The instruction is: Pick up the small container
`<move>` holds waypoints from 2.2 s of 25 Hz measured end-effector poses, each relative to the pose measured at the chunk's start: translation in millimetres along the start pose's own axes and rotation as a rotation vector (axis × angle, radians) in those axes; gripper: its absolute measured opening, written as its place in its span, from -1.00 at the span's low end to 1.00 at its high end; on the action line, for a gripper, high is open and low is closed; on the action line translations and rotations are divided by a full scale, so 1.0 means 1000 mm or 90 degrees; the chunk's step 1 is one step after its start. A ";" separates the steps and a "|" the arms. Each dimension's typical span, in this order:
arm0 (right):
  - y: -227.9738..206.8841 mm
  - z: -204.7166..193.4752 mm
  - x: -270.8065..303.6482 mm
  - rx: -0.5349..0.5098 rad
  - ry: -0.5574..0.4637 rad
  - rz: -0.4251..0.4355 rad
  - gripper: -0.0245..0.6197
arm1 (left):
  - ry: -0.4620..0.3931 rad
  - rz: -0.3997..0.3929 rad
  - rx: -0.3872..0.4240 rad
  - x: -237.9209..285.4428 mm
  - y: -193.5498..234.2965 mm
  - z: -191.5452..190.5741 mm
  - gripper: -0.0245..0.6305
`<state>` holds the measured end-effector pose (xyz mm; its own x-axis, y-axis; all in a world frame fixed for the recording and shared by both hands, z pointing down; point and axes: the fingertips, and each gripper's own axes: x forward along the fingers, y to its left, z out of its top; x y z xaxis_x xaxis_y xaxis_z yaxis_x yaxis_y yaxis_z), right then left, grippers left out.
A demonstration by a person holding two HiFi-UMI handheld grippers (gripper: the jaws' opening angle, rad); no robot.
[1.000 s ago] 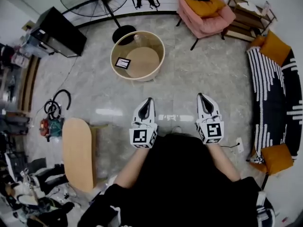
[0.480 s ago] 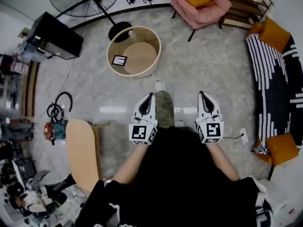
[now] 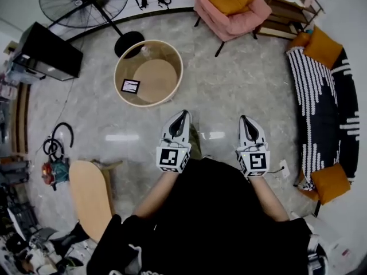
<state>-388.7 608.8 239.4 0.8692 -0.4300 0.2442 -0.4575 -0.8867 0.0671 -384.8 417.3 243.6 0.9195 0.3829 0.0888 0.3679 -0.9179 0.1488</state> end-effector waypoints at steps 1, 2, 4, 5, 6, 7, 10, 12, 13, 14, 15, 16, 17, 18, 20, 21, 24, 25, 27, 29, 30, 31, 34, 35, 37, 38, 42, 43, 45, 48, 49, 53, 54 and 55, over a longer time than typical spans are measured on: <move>-0.003 0.004 0.019 -0.002 0.001 0.005 -0.87 | -0.003 0.005 0.001 0.012 0.011 0.002 -0.86; -0.005 0.009 0.040 -0.006 0.002 0.012 -0.87 | -0.005 0.011 0.002 0.024 0.025 0.003 -0.86; -0.002 0.020 0.090 -0.005 0.010 0.029 -0.87 | -0.003 0.025 -0.004 0.051 0.062 0.006 -0.86; 0.000 0.026 0.119 0.001 0.017 0.036 -0.87 | -0.001 0.031 -0.010 0.066 0.085 0.008 -0.86; 0.002 0.030 0.148 0.009 0.024 0.043 -0.87 | 0.002 0.037 -0.014 0.082 0.109 0.010 -0.86; 0.002 0.034 0.175 0.014 0.032 0.047 -0.87 | 0.007 0.043 -0.015 0.096 0.131 0.012 -0.86; 0.006 0.050 0.232 0.015 0.047 0.054 -0.87 | 0.012 0.058 -0.025 0.124 0.181 0.024 -0.86; 0.010 0.064 0.261 0.004 0.047 0.065 -0.87 | 0.006 0.065 -0.041 0.137 0.205 0.031 -0.86; 0.013 0.070 0.274 -0.002 0.048 0.074 -0.87 | 0.002 0.069 -0.047 0.144 0.215 0.033 -0.86; 0.018 0.075 0.286 -0.008 0.050 0.084 -0.87 | 0.000 0.072 -0.052 0.149 0.225 0.034 -0.86; 0.022 0.081 0.296 -0.012 0.050 0.092 -0.87 | -0.001 0.075 -0.056 0.153 0.233 0.035 -0.86; 0.024 0.087 0.304 -0.016 0.049 0.096 -0.87 | -0.001 0.077 -0.060 0.157 0.241 0.036 -0.86; 0.025 0.093 0.312 -0.019 0.046 0.096 -0.87 | -0.001 0.078 -0.062 0.162 0.248 0.038 -0.86; 0.023 0.099 0.320 -0.020 0.043 0.091 -0.87 | -0.002 0.077 -0.064 0.167 0.254 0.041 -0.86; 0.017 0.111 0.339 -0.017 0.042 0.075 -0.87 | -0.007 0.071 -0.062 0.180 0.270 0.051 -0.86; 0.015 0.115 0.350 -0.015 0.045 0.071 -0.87 | -0.013 0.067 -0.060 0.186 0.279 0.056 -0.86; 0.016 0.123 0.376 -0.008 0.054 0.073 -0.87 | -0.027 0.060 -0.051 0.198 0.298 0.065 -0.86; 0.018 0.124 0.383 -0.004 0.055 0.076 -0.87 | -0.027 0.059 -0.047 0.201 0.303 0.067 -0.86; 0.030 0.124 0.399 0.004 0.056 0.085 -0.87 | -0.026 0.057 -0.049 0.209 0.317 0.068 -0.86; 0.049 0.126 0.415 0.000 0.059 0.102 -0.87 | -0.022 0.054 -0.054 0.214 0.333 0.067 -0.86; 0.059 0.129 0.422 -0.008 0.060 0.114 -0.87 | -0.021 0.054 -0.054 0.215 0.340 0.068 -0.86; 0.067 0.133 0.427 -0.017 0.060 0.124 -0.87 | -0.020 0.056 -0.053 0.215 0.347 0.069 -0.86; 0.069 0.143 0.430 -0.038 0.052 0.138 -0.87 | -0.028 0.075 -0.047 0.207 0.352 0.072 -0.86; 0.066 0.144 0.429 -0.040 0.049 0.138 -0.87 | -0.031 0.084 -0.045 0.203 0.352 0.071 -0.86; 0.068 0.147 0.442 -0.037 0.047 0.142 -0.87 | -0.029 0.105 -0.057 0.203 0.365 0.067 -0.86; 0.073 0.149 0.459 -0.037 0.049 0.148 -0.87 | -0.026 0.116 -0.066 0.207 0.380 0.065 -0.86; 0.104 0.146 0.517 -0.055 0.066 0.202 -0.87 | -0.020 0.160 -0.073 0.221 0.434 0.058 -0.86; 0.111 0.143 0.525 -0.058 0.071 0.222 -0.87 | -0.021 0.174 -0.077 0.221 0.440 0.058 -0.86; 0.119 0.137 0.539 -0.058 0.080 0.254 -0.87 | -0.021 0.201 -0.082 0.223 0.449 0.055 -0.86; 0.113 0.132 0.576 -0.050 0.080 0.291 -0.87 | -0.011 0.241 -0.086 0.240 0.460 0.042 -0.86; 0.112 0.132 0.595 -0.049 0.077 0.314 -0.87 | -0.009 0.266 -0.086 0.247 0.466 0.037 -0.86; 0.127 0.138 0.672 -0.071 0.076 0.425 -0.87 | 0.007 0.385 -0.110 0.264 0.501 0.024 -0.86; 0.129 0.140 0.687 -0.079 0.076 0.447 -0.87 | 0.009 0.406 -0.123 0.269 0.507 0.023 -0.86; 0.131 0.139 0.701 -0.087 0.077 0.470 -0.87 | 0.010 0.424 -0.132 0.277 0.513 0.021 -0.86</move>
<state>186.2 167.4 284.6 0.3048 -0.8753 0.3755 -0.9385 -0.3431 -0.0377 61.2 50.1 324.3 0.9377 -0.2514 0.2399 -0.3087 -0.9196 0.2428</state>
